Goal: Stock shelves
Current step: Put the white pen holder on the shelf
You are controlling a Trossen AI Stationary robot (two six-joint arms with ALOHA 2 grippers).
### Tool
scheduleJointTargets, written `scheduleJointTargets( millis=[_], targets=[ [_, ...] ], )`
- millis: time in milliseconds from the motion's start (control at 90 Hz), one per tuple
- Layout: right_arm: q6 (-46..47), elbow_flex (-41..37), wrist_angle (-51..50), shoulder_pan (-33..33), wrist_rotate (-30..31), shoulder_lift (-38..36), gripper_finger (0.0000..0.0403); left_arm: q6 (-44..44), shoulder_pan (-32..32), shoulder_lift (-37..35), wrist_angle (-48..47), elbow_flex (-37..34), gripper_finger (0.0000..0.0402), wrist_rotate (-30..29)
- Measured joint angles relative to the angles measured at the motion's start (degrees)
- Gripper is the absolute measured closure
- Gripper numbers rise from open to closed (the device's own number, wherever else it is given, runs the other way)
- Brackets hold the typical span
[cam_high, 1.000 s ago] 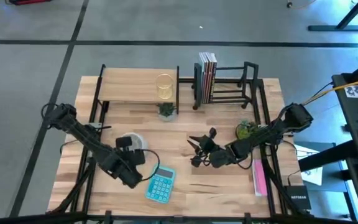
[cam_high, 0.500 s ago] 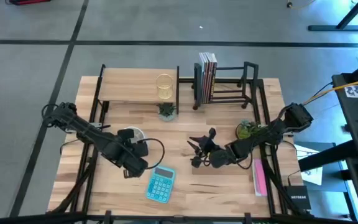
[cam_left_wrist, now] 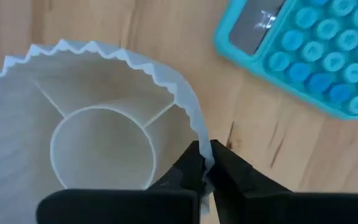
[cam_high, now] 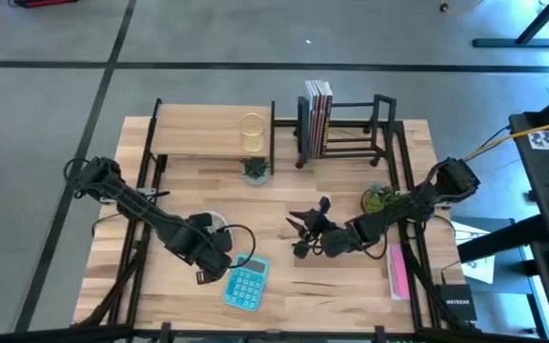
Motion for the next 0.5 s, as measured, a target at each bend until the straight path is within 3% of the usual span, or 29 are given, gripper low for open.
scheduleJointTargets(
  millis=[144, 300, 500],
  targets=[
    [0.0, 0.0, -0.01, 0.0, 0.0, 0.0, 0.0331, 0.2, 0.0, -0.04, 1.75, -1.45, 0.0378, 1.62],
    [0.0, 0.0, -0.06, -0.02, -0.02, 0.0, 0.0331, 2.77, 0.0, -0.03, 2.63, -1.47, 0.0329, 2.67],
    [0.0, 0.0, -0.08, -0.02, -0.02, 0.0, 0.0331, 8.05, 0.0, 0.0, 0.69, -0.87, 0.0263, 10.48]
  ],
)
